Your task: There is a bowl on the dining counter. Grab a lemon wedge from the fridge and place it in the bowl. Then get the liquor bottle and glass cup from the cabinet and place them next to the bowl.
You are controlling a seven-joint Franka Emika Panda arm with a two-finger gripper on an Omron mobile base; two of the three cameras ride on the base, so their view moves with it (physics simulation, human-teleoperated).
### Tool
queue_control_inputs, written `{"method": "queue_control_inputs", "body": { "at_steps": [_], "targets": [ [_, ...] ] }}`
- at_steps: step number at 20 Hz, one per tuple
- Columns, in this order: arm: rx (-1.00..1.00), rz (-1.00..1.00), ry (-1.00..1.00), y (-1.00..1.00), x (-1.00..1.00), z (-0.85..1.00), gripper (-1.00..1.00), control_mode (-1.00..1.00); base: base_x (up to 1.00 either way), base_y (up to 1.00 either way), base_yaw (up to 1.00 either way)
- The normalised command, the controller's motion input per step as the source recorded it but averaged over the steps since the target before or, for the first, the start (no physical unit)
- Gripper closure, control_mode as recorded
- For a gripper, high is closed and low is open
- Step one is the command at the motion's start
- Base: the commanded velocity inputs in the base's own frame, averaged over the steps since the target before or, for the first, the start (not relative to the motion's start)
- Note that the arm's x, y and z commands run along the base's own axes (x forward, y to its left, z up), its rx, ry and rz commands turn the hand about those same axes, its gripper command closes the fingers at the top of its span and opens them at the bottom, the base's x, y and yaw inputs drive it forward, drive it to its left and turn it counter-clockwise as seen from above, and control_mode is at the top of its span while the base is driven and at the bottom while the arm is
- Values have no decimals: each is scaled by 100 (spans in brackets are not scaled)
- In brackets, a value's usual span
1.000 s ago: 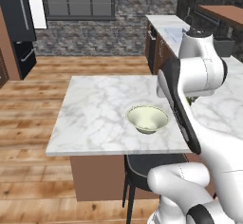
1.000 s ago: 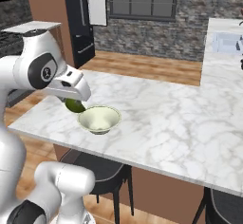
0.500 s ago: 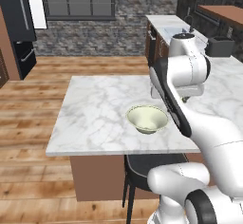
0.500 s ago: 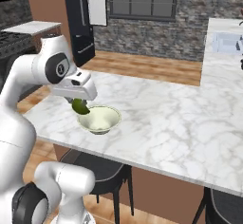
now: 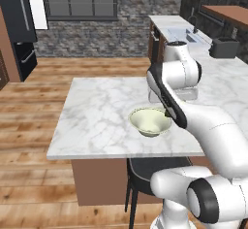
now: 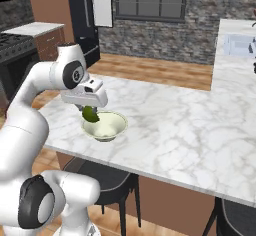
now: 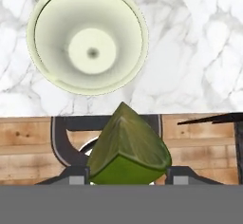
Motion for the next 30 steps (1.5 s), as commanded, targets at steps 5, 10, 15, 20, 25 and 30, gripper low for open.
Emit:
{"method": "queue_control_inputs", "body": {
  "at_steps": [5,10,15,20,25,30],
  "targets": [
    [2,1,0,0,52,-42,100,-100,0,0,0],
    [0,0,0,0,55,-42,100,-100,0,0,0],
    [0,0,0,0,54,-43,100,-100,0,0,0],
    [0,2,5,0,49,-46,100,-100,0,0,0],
    [0,6,7,0,28,-42,100,-100,0,0,0],
    [0,5,2,0,22,-37,100,-100,0,0,0]
  ]
}}
